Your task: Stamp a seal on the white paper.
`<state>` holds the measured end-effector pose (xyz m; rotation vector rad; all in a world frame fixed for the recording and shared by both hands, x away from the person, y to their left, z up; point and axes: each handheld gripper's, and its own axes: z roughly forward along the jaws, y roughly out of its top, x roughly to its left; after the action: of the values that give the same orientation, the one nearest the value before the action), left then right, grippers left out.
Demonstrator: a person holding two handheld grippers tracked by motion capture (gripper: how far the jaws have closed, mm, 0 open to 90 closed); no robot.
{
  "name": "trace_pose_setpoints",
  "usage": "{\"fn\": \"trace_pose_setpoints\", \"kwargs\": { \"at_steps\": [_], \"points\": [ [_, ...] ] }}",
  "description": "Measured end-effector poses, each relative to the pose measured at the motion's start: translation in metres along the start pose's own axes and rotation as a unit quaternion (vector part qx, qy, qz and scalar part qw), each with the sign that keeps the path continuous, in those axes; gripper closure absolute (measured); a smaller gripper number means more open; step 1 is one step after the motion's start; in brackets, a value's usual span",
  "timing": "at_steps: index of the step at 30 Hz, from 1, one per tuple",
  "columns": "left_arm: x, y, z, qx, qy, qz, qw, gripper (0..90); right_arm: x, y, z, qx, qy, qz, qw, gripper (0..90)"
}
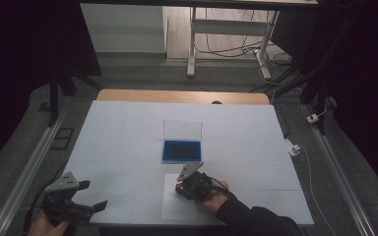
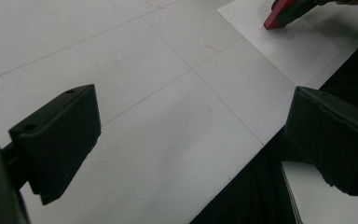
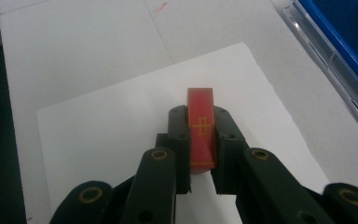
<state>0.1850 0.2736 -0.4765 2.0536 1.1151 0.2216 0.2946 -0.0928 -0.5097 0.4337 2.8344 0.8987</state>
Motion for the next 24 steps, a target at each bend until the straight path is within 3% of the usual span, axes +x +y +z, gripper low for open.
{"fn": "trace_pose_setpoints", "kwargs": {
  "at_steps": [2,14,17,24],
  "points": [
    [0.000,0.000,0.000,-0.001,0.000,-0.001,1.0000,3.9,0.002,0.002,-0.001,0.008,-0.008,-0.010,0.9999,79.9],
    [0.000,-0.001,-0.001,-0.003,-0.001,-0.003,1.0000,3.9,-0.001,0.004,-0.002,0.012,-0.002,0.005,0.9999,79.4],
    [0.000,-0.001,-0.001,-0.004,0.000,-0.004,1.0000,3.9,-0.001,0.004,-0.004,-0.001,0.006,0.011,0.9999,79.3],
    [0.000,-0.001,-0.001,-0.004,0.000,-0.003,1.0000,3.9,-0.003,0.007,-0.015,-0.020,0.000,0.016,0.9997,79.3]
  ]
}}
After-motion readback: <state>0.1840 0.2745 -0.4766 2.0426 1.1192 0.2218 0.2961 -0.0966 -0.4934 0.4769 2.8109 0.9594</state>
